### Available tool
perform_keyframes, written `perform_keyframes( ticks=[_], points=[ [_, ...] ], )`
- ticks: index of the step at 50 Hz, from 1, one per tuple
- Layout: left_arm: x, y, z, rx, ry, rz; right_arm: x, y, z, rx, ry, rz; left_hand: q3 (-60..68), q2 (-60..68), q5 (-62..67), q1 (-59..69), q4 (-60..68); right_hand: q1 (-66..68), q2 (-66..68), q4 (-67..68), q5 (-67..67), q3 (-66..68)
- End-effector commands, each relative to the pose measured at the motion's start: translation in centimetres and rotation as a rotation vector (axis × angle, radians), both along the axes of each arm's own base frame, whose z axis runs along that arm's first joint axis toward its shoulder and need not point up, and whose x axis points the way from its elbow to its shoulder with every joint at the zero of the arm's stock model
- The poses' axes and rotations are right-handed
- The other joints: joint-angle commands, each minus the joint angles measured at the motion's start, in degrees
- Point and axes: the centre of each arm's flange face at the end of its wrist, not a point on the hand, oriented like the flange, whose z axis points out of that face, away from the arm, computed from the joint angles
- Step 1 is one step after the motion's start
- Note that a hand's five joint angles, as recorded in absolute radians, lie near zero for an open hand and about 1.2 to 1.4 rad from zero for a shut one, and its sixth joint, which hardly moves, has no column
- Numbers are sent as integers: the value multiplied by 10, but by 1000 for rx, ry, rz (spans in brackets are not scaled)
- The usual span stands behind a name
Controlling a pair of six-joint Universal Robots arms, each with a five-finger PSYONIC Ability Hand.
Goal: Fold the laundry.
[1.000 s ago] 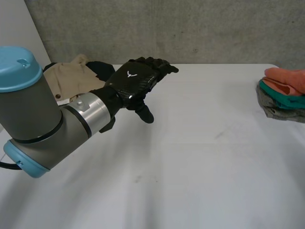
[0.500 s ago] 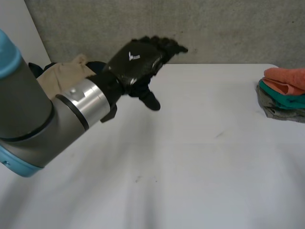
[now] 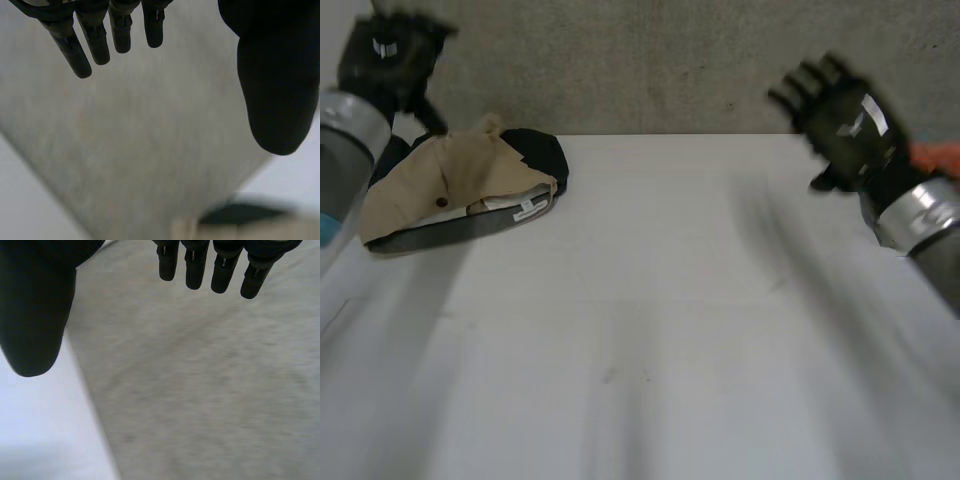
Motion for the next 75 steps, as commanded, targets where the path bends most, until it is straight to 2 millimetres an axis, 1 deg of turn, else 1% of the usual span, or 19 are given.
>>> perform_keyframes(
  ticks=[1,6,16,20,23,26,30,31,36,39,43,46,51,56,57,61,64,68,75],
  points=[
    [26,-55,-105,126,-220,12,2,25,-49,82,169,-36,3,7,-3,17,9,-37,-25,-21,-28,-24],
    [37,-79,-159,173,-235,-39,-4,27,-63,104,229,-95,5,8,-1,18,10,-37,-25,-21,-28,-24],
    [40,-114,-193,104,-238,-35,-10,41,-84,186,246,-105,62,65,56,75,67,-37,-25,-21,-28,-24],
    [40,-122,-204,89,-238,-35,-14,43,-89,208,249,-113,156,159,150,169,162,-37,-25,-21,-28,-24],
    [39,-126,-211,79,-239,-34,-20,39,-89,211,248,-135,334,337,328,347,339,-37,-25,-21,-28,-24],
    [38,-128,-213,57,-239,-31,-23,37,-89,211,247,-146,678,681,672,692,684,-37,-25,-21,-28,-24],
    [28,-123,-211,28,-237,-8,-23,36,-88,205,246,-148,679,682,673,693,685,-37,-25,-21,-28,-24],
    [24,-119,-201,20,-230,5,-23,36,-88,206,245,-148,679,682,673,693,685,-37,-25,-21,-28,-24],
    [-13,-72,-77,-142,-104,16,-24,35,-84,194,240,-158,679,682,673,693,685,-37,-25,-21,-28,-24],
    [-40,-38,-44,-157,7,-68,-26,33,-82,190,239,-182,679,682,673,693,685,-37,-25,-21,-28,-24],
    [-95,34,-10,-105,186,-263,-29,30,-81,193,234,-222,679,682,673,693,685,-37,-25,-21,-28,-24],
    [-124,64,-18,-38,221,-336,-30,29,-79,191,232,-240,679,682,673,693,685,-37,-25,-21,-28,-24],
    [-194,123,-64,106,212,-443,-32,28,-77,198,228,-266,679,682,673,693,685,-37,-25,-21,-28,-24],
    [-235,147,-111,183,179,-514,-36,27,-77,212,225,-311,679,682,673,693,685,-37,-25,-21,-28,-24],
    [-243,154,-122,207,165,-532,-37,25,-77,213,222,-327,535,538,528,548,540,-37,-25,-21,-28,-24],
    [-249,168,-133,256,128,-567,-40,20,-72,212,217,-364,82,85,75,95,87,-37,-25,-21,-28,-24],
    [-249,173,-126,255,128,-583,-42,18,-69,225,206,-380,39,42,32,52,44,-37,-25,-21,-28,-24],
    [-232,175,-80,189,156,-572,-52,14,-63,367,102,-389,22,25,15,35,27,-37,-25,-21,-28,-24],
    [-169,144,-42,131,137,-416,-51,32,-45,663,-14,-361,22,25,15,35,27,-37,-25,-21,-28,-24]
  ],
)
